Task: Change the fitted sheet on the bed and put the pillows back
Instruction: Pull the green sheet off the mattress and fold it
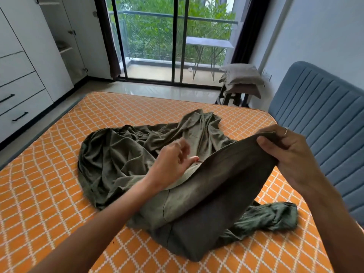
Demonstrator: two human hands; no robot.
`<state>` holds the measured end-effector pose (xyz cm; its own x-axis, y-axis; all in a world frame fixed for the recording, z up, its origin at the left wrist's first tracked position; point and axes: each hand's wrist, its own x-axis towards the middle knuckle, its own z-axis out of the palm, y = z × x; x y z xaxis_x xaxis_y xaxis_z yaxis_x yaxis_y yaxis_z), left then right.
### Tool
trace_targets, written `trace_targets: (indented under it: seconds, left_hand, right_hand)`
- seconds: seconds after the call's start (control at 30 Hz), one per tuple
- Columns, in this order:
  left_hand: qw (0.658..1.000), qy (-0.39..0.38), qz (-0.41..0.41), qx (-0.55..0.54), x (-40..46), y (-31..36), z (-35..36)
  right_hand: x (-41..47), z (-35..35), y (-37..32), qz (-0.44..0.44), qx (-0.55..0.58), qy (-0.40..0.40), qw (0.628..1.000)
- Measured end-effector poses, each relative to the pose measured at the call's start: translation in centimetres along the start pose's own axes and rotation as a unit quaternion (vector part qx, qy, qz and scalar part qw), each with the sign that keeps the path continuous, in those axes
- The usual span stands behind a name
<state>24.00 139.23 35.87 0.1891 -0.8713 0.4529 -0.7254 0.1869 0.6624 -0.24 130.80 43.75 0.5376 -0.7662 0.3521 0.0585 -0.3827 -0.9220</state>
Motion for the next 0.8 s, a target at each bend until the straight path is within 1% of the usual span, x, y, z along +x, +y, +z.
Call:
trace_targets:
  seconds: [0.03,0.1,0.17,0.2,0.27,0.37,0.4,0.43,0.53,0.57,0.67,0.7,0.8]
  left_hand:
    - [0.999,0.004,-0.007,-0.031,-1.4,0.1,0.7]
    - [0.996,-0.042,-0.006,-0.085,-3.6,0.2,2.3]
    - [0.990,-0.092,0.003,-0.105,-4.4,-0.2,3.9]
    - [0.989,-0.098,0.005,-0.107,-4.3,-0.5,4.4]
    - [0.992,-0.076,0.006,-0.104,-3.8,-0.7,5.2]
    - [0.994,0.004,0.000,-0.109,-3.0,-0.2,5.7]
    - [0.993,0.014,-0.006,-0.116,-2.7,-0.1,5.8]
    - [0.993,0.002,-0.007,-0.119,-2.3,0.0,5.8]
    - [0.991,-0.093,0.017,-0.099,-1.9,-0.2,6.4]
    - [0.989,-0.104,0.024,-0.099,-2.0,-0.4,6.6]
    - [0.991,-0.088,0.027,-0.098,-3.1,-1.4,6.4]
    - [0.991,-0.094,0.023,-0.094,-3.6,-2.0,6.3]
    - [0.989,-0.140,-0.008,-0.053,-4.8,-4.3,6.3]
  right_hand:
    - [-0.2,-0.1,-0.1,0.005,0.006,-0.002,1.000]
    - [-0.4,-0.3,-0.2,0.008,0.008,-0.008,1.000]
    - [-0.8,-0.3,-0.5,0.017,0.010,-0.014,1.000]
    - [-0.9,-0.4,-0.6,0.019,0.008,-0.014,1.000]
    - [-1.2,-0.6,-0.8,0.021,0.001,-0.005,1.000]
    - [-1.7,-1.0,-1.2,0.018,0.007,0.018,1.000]
    - [-1.8,-1.1,-1.4,0.017,0.013,0.021,1.000]
    - [-1.9,-1.2,-1.7,0.019,0.016,0.020,0.999]
    - [-2.2,-1.4,-2.1,0.022,0.008,0.020,1.000]
    - [-2.2,-1.5,-2.1,0.023,0.007,0.021,1.000]
    - [-2.3,-2.0,-1.8,0.025,0.007,0.034,0.999]
    - [-2.3,-2.1,-1.7,0.027,0.010,0.039,0.999]
    - [-2.2,-2.5,-1.3,0.034,0.026,0.048,0.998]
